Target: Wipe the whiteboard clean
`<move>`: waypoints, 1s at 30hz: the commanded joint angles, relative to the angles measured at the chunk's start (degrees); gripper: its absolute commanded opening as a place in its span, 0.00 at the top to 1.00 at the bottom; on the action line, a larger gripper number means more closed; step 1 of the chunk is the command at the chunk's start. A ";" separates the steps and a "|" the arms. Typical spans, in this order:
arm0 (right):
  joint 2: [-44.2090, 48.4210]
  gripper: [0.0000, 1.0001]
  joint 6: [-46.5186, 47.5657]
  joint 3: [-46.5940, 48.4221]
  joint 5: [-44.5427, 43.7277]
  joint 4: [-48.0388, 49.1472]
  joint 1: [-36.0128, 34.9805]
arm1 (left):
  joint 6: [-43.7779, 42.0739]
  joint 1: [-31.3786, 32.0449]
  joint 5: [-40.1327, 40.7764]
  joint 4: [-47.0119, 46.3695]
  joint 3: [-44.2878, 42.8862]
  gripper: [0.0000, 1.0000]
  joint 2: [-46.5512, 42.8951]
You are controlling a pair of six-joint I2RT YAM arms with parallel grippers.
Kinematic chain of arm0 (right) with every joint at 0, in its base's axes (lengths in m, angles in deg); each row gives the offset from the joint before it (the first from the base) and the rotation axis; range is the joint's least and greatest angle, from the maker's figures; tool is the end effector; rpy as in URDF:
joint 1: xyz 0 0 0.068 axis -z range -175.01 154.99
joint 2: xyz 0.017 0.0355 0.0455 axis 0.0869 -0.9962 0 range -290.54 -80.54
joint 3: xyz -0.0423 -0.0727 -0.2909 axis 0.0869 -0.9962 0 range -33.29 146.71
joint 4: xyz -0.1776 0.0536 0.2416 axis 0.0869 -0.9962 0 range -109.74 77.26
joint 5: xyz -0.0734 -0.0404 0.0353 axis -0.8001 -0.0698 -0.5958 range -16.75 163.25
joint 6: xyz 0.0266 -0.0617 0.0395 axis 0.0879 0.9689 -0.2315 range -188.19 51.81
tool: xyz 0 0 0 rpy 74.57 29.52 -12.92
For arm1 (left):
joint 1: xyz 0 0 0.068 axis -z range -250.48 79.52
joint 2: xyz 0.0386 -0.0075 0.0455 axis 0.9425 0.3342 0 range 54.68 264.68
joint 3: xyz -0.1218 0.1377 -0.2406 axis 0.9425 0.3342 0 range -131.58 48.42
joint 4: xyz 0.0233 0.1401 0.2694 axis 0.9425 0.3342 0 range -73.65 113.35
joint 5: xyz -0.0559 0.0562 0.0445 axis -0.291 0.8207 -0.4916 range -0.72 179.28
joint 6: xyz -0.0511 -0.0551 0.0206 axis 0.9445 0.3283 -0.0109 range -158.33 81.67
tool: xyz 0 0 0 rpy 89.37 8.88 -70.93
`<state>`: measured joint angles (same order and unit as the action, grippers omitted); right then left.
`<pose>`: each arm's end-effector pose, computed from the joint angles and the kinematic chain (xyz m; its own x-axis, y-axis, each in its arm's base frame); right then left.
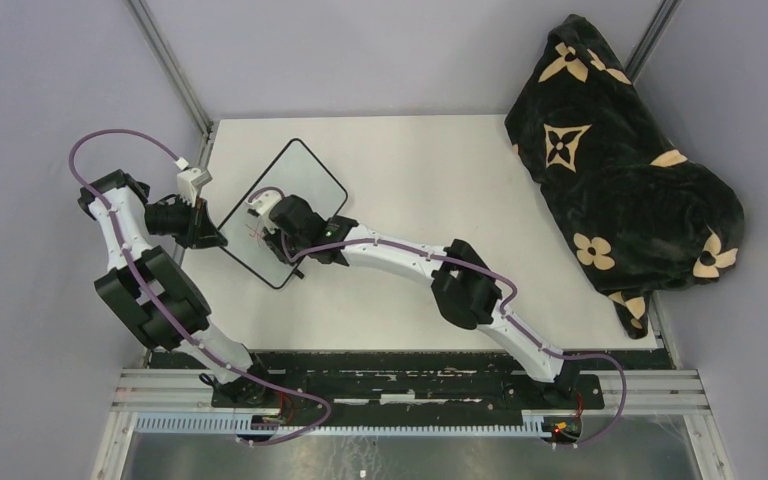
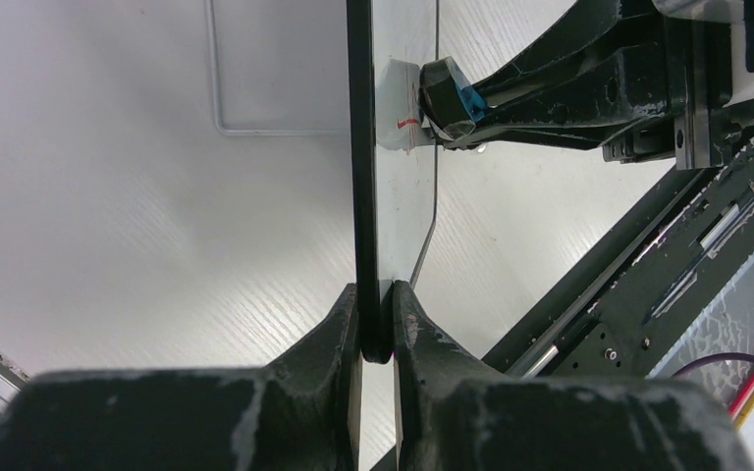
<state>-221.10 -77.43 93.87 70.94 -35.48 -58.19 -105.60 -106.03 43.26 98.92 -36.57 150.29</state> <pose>0.2992 0.5859 0.2090 -0.4035 -0.4425 -0.8009 -0.8230 0.5581 0.1062 0.3035 0.1580 0.2924 -0.7163 0.2752 -0.6412 0.5806 0.7448 -0.3290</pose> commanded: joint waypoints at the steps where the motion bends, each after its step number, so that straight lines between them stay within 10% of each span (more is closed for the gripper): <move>1: -0.39 0.99 -0.46 2.46 0.22 6.30 -0.44 | -0.15 1.05 3.98 1.13 1.65 0.97 -1.65; 30: -0.86 0.99 1.03 8.72 -2.91 5.97 -0.20 | 2.10 2.69 5.53 1.22 -0.55 0.97 -1.08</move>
<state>-222.19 -76.86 96.73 69.33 -37.45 -58.02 -103.85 -105.57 44.44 98.61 -36.55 149.87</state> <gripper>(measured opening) 0.047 0.193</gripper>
